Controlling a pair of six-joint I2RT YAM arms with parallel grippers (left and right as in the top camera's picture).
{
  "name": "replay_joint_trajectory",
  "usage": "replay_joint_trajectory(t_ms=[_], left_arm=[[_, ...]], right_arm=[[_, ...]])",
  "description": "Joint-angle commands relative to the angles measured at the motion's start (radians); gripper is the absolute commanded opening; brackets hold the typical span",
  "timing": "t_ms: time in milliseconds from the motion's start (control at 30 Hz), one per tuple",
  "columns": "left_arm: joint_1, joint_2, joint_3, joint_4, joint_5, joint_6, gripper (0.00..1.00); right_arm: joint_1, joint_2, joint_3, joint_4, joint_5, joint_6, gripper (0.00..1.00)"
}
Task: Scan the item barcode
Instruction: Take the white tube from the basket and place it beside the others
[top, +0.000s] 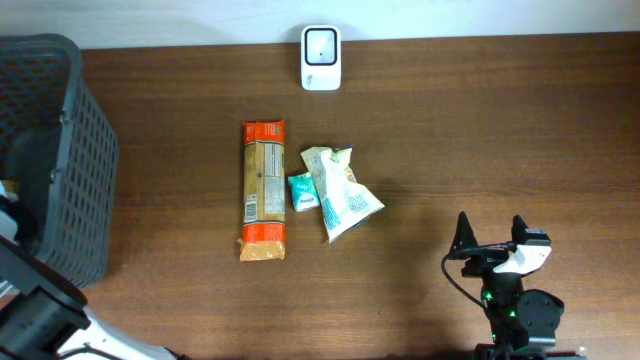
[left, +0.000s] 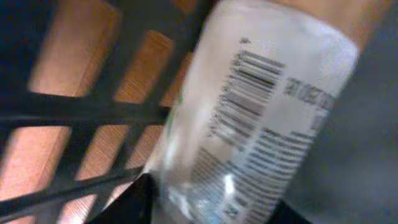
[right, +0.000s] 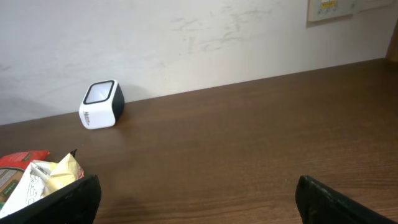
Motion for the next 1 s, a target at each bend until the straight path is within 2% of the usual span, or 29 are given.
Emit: replay_joint_trajectory(t_ms=[0, 67, 133, 200, 300, 433, 567, 600, 633, 733, 800, 867, 967], left_arm=[[0.035, 0.095, -0.028, -0.039, 0.024, -0.012, 0.04], [0.035, 0.095, -0.027, -0.037, 0.035, -0.012, 0.0], [0.032, 0.093, -0.027, -0.04, 0.054, -0.063, 0.0], [0.016, 0.077, -0.021, -0.04, 0.143, -0.068, 0.0], [-0.038, 0.006, 0.023, -0.04, 0.242, -0.068, 0.0], [-0.108, -0.128, 0.087, -0.039, 0.294, -0.069, 0.0], [-0.14, -0.315, 0.155, -0.002, 0.318, -0.231, 0.0], [-0.14, -0.383, 0.196, -0.002, 0.393, -0.286, 0.0], [-0.141, -0.471, 0.247, -0.002, 0.538, -0.304, 0.0], [-0.194, -0.639, 0.292, -0.01, 0.69, -0.381, 0.0], [-0.31, -0.721, 0.292, -0.1, 0.694, -0.38, 0.0], [-0.491, -0.742, 0.292, -0.228, 0.664, -0.386, 0.0], [-0.729, -0.672, 0.263, -0.44, 0.438, -0.484, 0.0]], right_arm=[[0.005, -0.006, -0.007, -0.002, 0.001, -0.003, 0.99], [0.005, -0.006, -0.007, -0.002, 0.001, -0.003, 0.99], [0.005, -0.006, -0.007, -0.002, 0.001, -0.003, 0.99], [0.005, -0.006, -0.007, -0.002, 0.001, -0.003, 0.99], [0.005, -0.006, -0.007, -0.002, 0.001, -0.003, 0.99], [0.005, -0.006, -0.007, -0.002, 0.001, -0.003, 0.99], [0.005, -0.006, -0.007, -0.002, 0.001, -0.003, 0.99], [0.005, -0.006, -0.007, -0.002, 0.001, -0.003, 0.99], [0.005, -0.006, -0.007, -0.002, 0.001, -0.003, 0.99], [0.005, -0.006, -0.007, -0.002, 0.001, -0.003, 0.99], [0.005, -0.006, -0.007, -0.002, 0.001, -0.003, 0.99], [0.005, -0.006, -0.007, -0.002, 0.002, -0.003, 0.99], [0.005, -0.006, -0.007, -0.002, 0.001, -0.003, 0.99]])
